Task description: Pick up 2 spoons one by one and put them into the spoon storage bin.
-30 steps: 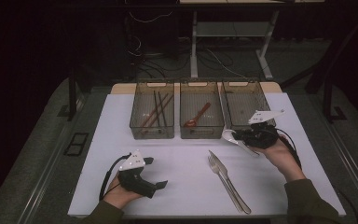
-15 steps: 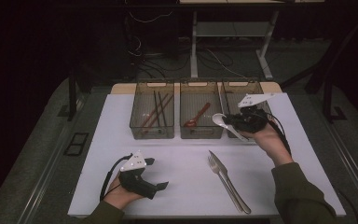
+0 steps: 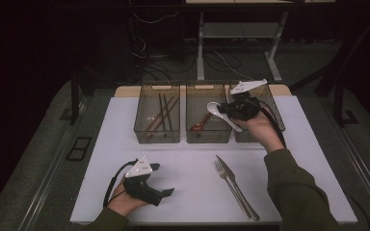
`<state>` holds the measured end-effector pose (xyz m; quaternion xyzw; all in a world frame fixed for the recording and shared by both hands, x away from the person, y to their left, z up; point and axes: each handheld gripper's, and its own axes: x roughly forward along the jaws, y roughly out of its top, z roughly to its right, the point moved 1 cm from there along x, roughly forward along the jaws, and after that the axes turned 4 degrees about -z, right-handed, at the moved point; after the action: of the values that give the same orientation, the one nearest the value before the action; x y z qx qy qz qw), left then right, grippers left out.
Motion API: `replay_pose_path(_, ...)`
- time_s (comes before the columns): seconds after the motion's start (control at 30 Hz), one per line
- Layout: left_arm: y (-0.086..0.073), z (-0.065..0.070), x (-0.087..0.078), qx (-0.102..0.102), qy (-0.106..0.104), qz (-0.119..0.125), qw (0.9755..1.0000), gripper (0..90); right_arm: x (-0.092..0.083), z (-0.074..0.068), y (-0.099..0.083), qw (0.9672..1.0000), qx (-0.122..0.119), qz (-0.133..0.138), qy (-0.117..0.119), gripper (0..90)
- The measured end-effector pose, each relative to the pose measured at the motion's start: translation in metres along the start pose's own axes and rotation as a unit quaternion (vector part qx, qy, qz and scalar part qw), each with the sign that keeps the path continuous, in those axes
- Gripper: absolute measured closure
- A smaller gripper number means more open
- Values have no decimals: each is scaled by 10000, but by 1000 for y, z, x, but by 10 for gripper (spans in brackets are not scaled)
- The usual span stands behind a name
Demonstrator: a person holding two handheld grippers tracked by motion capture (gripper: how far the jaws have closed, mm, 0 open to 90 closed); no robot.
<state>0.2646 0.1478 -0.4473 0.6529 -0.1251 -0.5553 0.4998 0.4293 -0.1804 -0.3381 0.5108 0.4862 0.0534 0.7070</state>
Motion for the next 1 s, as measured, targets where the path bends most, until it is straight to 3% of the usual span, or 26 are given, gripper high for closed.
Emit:
replay_pose_path(0.23, 0, 1, 0, 1, -15, 12, 10000, 0, 22, 7, 9, 9999, 120, 46, 30, 837)
replay_pose_path(0.57, 0, 1, -1, 45, -16, 2, 10000, 0, 56, 6, 5, 9993, 154, -336, -32, 836)
replay_pose_path(0.93, 0, 2, 0, 62, -25, 3, 10000, 0, 71, 2, -4, 9965, 147, -817, 25, 827)
replay_pose_path(1.0, 0, 2, 0, 35, -27, 7, 10000, 0, 72, 0, -6, 9961, 162, -867, 75, 789)
